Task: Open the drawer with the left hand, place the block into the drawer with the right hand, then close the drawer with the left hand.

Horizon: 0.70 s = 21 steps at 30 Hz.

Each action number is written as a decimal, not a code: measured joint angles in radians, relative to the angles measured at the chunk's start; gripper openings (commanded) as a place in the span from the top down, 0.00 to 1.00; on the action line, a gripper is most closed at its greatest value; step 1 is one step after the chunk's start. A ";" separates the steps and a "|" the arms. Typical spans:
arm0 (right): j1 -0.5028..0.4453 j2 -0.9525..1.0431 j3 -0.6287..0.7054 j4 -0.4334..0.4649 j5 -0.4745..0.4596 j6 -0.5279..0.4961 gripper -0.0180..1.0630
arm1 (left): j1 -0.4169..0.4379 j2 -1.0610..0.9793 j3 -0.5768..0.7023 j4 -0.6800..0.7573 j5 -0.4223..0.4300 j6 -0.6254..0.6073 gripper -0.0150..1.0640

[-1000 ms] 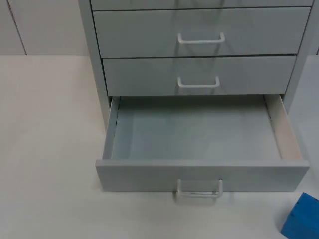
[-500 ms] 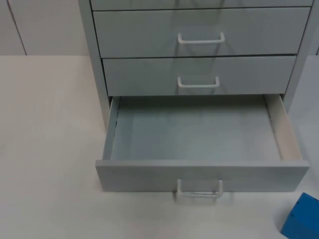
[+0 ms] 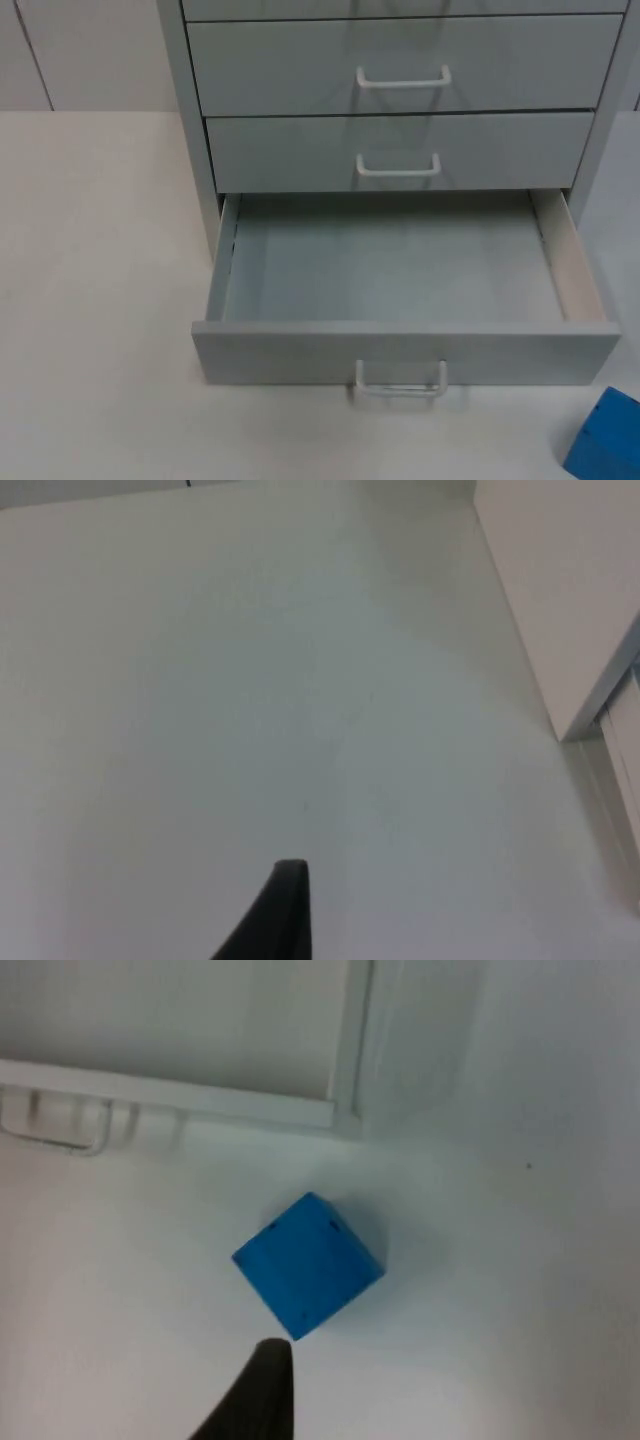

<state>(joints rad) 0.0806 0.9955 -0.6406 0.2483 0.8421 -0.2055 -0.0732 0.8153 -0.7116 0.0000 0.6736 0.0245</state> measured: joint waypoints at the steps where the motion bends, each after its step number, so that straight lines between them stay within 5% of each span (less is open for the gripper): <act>1: 0.003 0.000 0.000 0.010 0.010 -0.017 0.01 | 0.000 0.000 0.000 0.000 0.000 0.000 0.01; 10: 0.228 0.000 0.000 -0.067 0.022 -0.038 0.01 | 0.000 0.000 0.000 0.000 0.000 0.000 0.01; 14: 0.395 0.026 0.000 -0.248 0.033 0.146 0.01 | 0.000 0.000 0.000 -0.006 0.000 0.000 0.01; 21: 0.531 0.166 0.000 -0.397 0.035 0.385 0.01 | 0.000 0.000 0.000 -0.015 0.000 0.000 0.01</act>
<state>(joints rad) 0.6113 1.1619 -0.6406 -0.1485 0.8776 0.1795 -0.0732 0.8153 -0.7116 -0.0153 0.6736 0.0245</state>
